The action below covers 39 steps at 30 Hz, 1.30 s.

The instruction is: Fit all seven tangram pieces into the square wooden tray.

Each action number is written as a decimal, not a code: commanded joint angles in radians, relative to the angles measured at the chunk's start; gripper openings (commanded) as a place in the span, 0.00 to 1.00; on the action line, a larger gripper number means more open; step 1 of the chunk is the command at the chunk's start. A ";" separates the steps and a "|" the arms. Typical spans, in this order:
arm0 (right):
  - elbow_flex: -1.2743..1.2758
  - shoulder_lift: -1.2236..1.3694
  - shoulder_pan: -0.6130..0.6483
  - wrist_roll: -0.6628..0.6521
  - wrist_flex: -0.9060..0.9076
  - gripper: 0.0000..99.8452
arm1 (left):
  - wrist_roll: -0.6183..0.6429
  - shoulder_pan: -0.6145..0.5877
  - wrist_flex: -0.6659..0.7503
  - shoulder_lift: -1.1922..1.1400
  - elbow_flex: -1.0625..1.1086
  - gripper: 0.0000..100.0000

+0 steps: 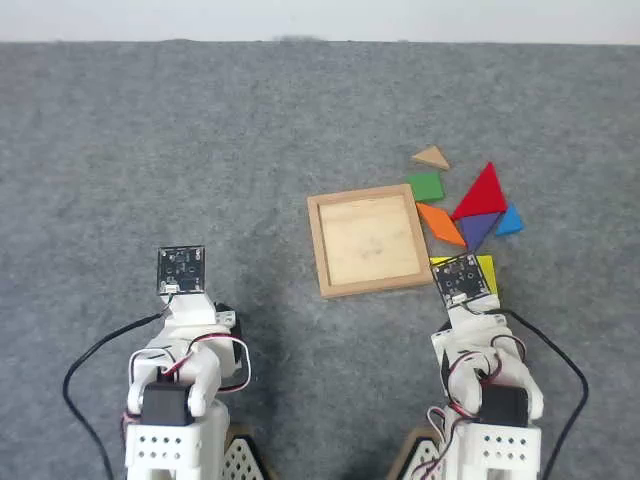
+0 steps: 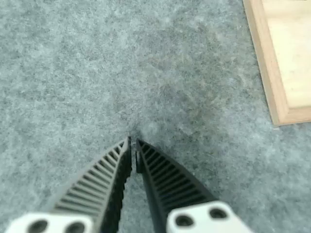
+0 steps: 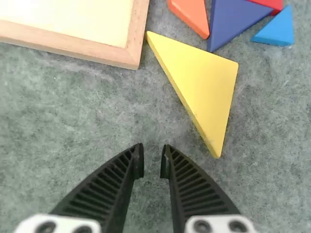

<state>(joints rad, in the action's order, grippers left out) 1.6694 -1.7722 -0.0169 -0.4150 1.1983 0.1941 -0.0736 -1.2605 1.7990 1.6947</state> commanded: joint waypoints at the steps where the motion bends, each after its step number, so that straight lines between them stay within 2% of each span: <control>1: 0.015 -0.019 0.002 -0.017 0.012 0.07 | -0.011 -0.006 -0.002 0.020 -0.012 0.01; 18: 0.015 -0.019 0.001 -0.017 0.002 0.08 | -0.011 -0.006 -0.002 0.020 -0.012 0.01; 21: 0.005 -0.019 0.001 -0.023 -0.061 0.08 | -0.011 -0.006 -0.002 0.020 -0.012 0.01; 26: -0.126 -0.019 0.001 -0.210 -0.150 0.07 | -0.011 -0.006 -0.002 0.020 -0.012 0.01; 28: -0.190 -0.019 0.001 -0.238 -0.153 0.07 | -0.011 -0.006 -0.002 0.020 -0.012 0.01; 35: -0.367 0.024 -0.001 -0.109 -0.151 0.08 | -0.011 -0.006 -0.002 0.020 -0.012 0.01; 39: -0.457 0.231 -0.001 -0.107 -0.163 0.08 | -0.011 -0.006 -0.002 0.020 -0.012 0.01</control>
<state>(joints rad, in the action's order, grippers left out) 1.3257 -1.6878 -0.0169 -0.5455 1.0710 0.1941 -0.0736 -1.2605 1.7990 1.6947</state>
